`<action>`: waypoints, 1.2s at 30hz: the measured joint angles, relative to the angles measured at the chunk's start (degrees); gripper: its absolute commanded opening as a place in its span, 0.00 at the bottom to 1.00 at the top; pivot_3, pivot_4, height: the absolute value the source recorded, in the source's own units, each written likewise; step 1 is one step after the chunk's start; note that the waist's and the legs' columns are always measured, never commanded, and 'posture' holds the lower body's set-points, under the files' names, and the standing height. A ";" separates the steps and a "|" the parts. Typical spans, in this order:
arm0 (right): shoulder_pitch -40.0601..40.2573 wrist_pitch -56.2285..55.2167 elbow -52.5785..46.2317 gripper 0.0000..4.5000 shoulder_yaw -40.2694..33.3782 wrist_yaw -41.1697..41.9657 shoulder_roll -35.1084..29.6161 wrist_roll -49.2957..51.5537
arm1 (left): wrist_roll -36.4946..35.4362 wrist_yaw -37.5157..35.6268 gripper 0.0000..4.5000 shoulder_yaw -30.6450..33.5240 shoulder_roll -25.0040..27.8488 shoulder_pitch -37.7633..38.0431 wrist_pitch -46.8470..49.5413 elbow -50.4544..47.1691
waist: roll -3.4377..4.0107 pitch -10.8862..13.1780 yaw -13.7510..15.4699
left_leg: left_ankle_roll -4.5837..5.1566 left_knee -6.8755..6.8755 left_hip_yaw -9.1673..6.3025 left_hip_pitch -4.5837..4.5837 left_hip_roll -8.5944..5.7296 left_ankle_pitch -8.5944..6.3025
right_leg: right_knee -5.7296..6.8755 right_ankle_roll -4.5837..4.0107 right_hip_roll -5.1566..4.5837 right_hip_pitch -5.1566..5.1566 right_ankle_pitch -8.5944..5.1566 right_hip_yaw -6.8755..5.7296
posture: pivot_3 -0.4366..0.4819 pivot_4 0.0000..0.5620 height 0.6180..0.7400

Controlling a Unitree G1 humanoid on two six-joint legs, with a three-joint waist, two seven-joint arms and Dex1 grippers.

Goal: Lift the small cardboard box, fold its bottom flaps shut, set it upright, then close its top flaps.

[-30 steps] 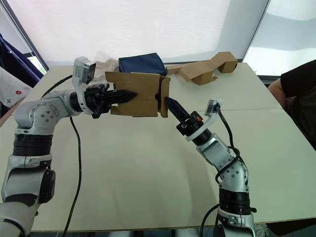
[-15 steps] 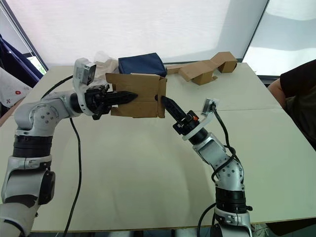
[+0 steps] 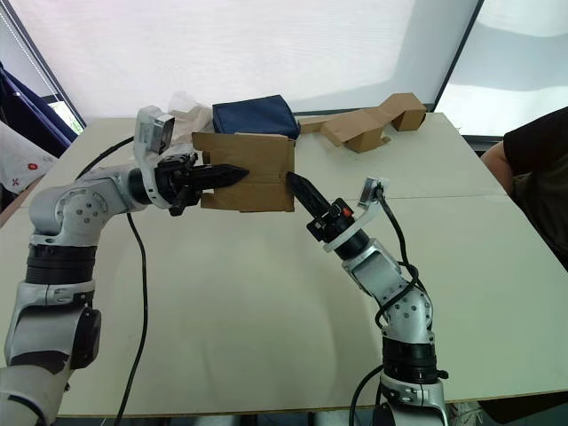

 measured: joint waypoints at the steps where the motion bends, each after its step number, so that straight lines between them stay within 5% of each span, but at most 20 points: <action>1: -0.25 0.27 -0.30 0.17 0.15 -0.12 0.13 0.18 | -0.01 0.16 0.00 0.00 -0.02 0.11 0.00 -0.06 | 0.00 0.00 -0.02 | 0.00 0.00 0.00 0.00 0.00 0.00 | 0.00 0.00 0.00 0.00 0.00 0.00 | 0.48 0.27 1.00; 31: 1.21 2.28 -3.71 0.17 0.88 -1.66 -1.03 4.96 | -0.10 1.20 0.00 0.23 -0.42 1.40 -0.93 -0.60 | 0.00 0.00 0.01 | 0.00 -0.01 0.00 0.00 0.00 0.00 | 0.00 0.00 -0.01 0.00 0.00 0.00 | 0.48 0.27 1.00; 36: 1.27 1.97 -3.71 0.00 -0.12 -1.90 -1.26 4.96 | -0.12 1.21 0.00 0.24 -0.42 1.40 -0.93 -0.60 | 0.00 0.00 -0.01 | 0.00 0.00 -0.01 0.00 0.00 0.00 | 0.00 0.00 -0.01 0.00 0.00 0.00 | 0.48 0.27 1.00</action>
